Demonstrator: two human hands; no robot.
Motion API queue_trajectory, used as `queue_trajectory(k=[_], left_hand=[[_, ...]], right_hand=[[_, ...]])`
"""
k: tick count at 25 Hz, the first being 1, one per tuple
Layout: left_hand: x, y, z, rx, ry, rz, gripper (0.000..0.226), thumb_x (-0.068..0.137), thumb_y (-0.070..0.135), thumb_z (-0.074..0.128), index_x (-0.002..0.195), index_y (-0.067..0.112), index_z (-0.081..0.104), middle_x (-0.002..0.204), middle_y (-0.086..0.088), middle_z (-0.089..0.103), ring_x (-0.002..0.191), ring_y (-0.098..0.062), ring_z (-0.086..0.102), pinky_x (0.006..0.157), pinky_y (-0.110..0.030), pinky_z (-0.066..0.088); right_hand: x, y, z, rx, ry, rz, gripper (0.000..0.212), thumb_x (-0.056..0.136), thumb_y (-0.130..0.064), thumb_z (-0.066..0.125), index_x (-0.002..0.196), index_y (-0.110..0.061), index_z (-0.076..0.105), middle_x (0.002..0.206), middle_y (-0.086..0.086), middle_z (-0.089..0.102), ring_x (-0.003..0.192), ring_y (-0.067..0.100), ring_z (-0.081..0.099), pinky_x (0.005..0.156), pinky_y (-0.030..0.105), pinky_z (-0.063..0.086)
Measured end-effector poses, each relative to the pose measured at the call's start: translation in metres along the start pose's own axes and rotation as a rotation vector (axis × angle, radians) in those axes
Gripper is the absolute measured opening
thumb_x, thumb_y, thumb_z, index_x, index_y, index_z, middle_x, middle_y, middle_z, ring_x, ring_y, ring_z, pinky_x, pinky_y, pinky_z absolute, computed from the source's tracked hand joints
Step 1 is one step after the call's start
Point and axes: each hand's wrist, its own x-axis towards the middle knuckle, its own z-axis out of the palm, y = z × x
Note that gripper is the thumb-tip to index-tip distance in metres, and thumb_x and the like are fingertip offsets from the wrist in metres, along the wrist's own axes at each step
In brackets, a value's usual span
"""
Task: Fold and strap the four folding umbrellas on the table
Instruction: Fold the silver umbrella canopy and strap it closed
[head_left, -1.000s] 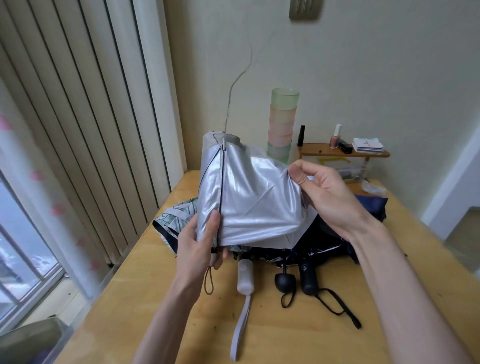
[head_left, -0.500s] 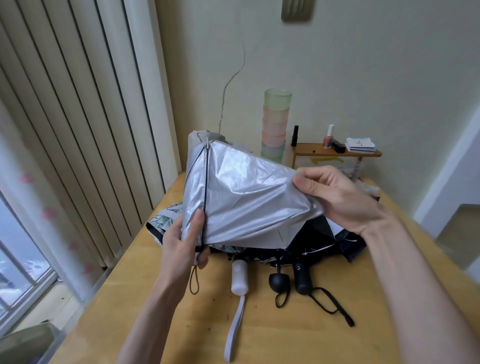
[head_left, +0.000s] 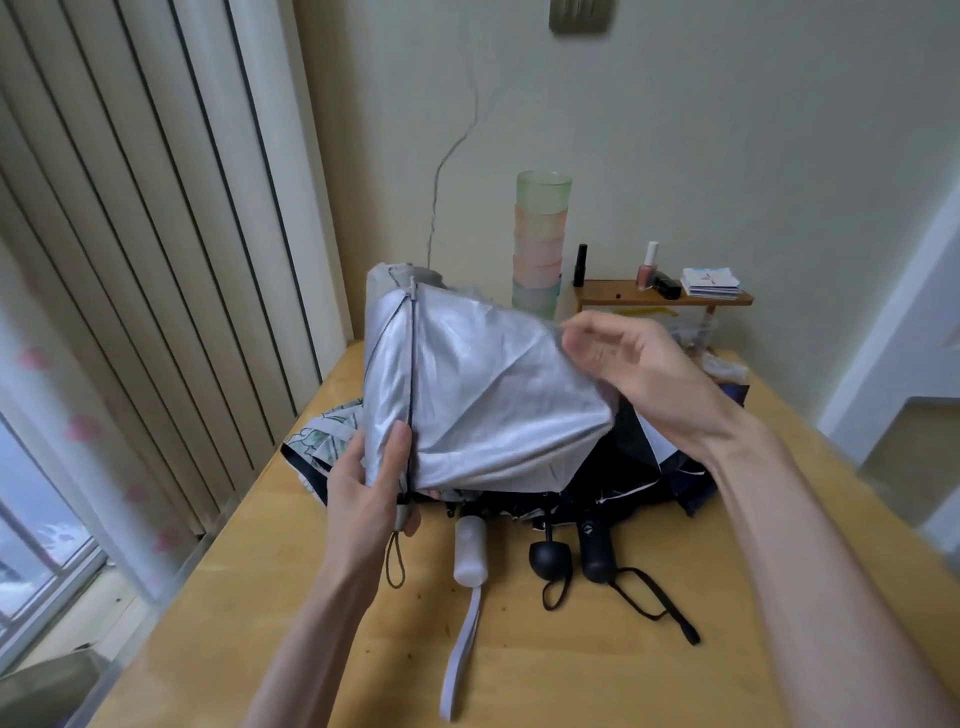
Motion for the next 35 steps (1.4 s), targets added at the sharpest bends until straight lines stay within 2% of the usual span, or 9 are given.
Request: queue_trajectory(k=[5,9,12,16,18,23,27,30,35], left_hand=[[-0.001,-0.001,0.008,-0.030,0.160,0.060,0.045,0.095,0.047,0.061,0.105,0.004,0.053,0.055,0.006,0.053,0.043,-0.013,0.047,0.039,-0.029,0.038],[-0.003,-0.005,0.011,0.008,0.207,0.095,0.040,0.096,0.044,0.063,0.113,0.008,0.055,0.067,0.005,0.054,0.049,-0.014,0.050,0.040,-0.032,0.040],[-0.005,-0.010,0.014,0.064,0.222,0.131,0.027,0.097,0.043,0.065,0.114,0.023,0.059,0.081,-0.001,0.056,0.059,-0.018,0.051,0.045,-0.036,0.046],[-0.010,-0.010,0.020,0.072,0.218,0.154,0.025,0.098,0.041,0.066,0.112,0.022,0.056,0.082,-0.003,0.054,0.059,-0.020,0.050,0.045,-0.034,0.045],[-0.011,-0.006,0.023,0.033,0.232,0.145,0.029,0.097,0.040,0.065,0.114,0.019,0.056,0.078,-0.001,0.052,0.054,-0.018,0.048,0.041,-0.031,0.042],[-0.009,-0.003,0.022,-0.070,0.278,0.070,0.035,0.103,0.039,0.063,0.123,0.011,0.056,0.080,0.008,0.060,0.064,-0.014,0.057,0.046,-0.030,0.047],[-0.013,0.003,0.024,-0.084,0.268,0.071,0.032,0.102,0.031,0.065,0.127,0.013,0.057,0.081,0.013,0.067,0.063,-0.007,0.061,0.048,-0.025,0.051],[-0.012,0.002,0.022,-0.070,0.270,0.071,0.039,0.095,0.026,0.075,0.127,0.014,0.054,0.080,0.009,0.065,0.061,-0.015,0.056,0.044,-0.029,0.046],[-0.010,-0.002,0.020,-0.054,0.278,0.079,0.045,0.091,0.018,0.081,0.125,0.013,0.053,0.084,-0.001,0.063,0.060,-0.020,0.054,0.045,-0.029,0.045]], right_hand=[[-0.025,0.026,0.006,-0.194,0.135,-0.053,0.075,0.079,-0.040,0.090,0.144,-0.042,0.052,0.141,-0.015,0.058,0.139,0.000,0.049,0.114,0.035,0.040],[-0.026,0.050,0.033,-0.120,0.395,0.029,0.056,0.086,-0.015,0.086,0.131,-0.033,0.057,0.136,-0.007,0.057,0.125,0.004,0.057,0.097,0.028,0.048],[-0.021,0.055,0.045,-0.017,0.565,0.164,0.054,0.084,-0.022,0.086,0.124,-0.035,0.054,0.132,-0.007,0.051,0.116,0.009,0.061,0.089,0.026,0.048],[-0.022,0.056,0.050,-0.118,0.669,0.233,0.019,0.087,-0.022,0.082,0.096,-0.025,0.066,0.085,-0.006,0.074,0.086,0.017,0.072,0.077,0.042,0.059],[-0.023,0.054,0.049,-0.095,0.684,0.122,0.014,0.089,-0.006,0.078,0.085,-0.017,0.071,0.073,-0.002,0.075,0.075,0.019,0.074,0.077,0.043,0.062],[-0.025,0.043,0.043,0.046,0.683,-0.203,0.026,0.089,0.009,0.077,0.099,-0.015,0.077,0.095,-0.003,0.080,0.091,0.016,0.076,0.085,0.024,0.060],[-0.021,0.047,0.050,0.468,0.610,-0.030,0.042,0.089,0.018,0.066,0.118,-0.011,0.073,0.113,0.004,0.080,0.109,0.017,0.074,0.097,0.026,0.056],[-0.020,0.046,0.046,0.687,0.429,0.122,0.039,0.086,-0.004,0.063,0.125,-0.005,0.071,0.116,0.010,0.077,0.106,0.022,0.070,0.097,0.038,0.054],[-0.023,0.048,0.047,0.353,0.510,0.160,0.023,0.094,-0.028,0.079,0.109,-0.011,0.078,0.097,0.006,0.082,0.094,0.019,0.078,0.081,0.027,0.057]])
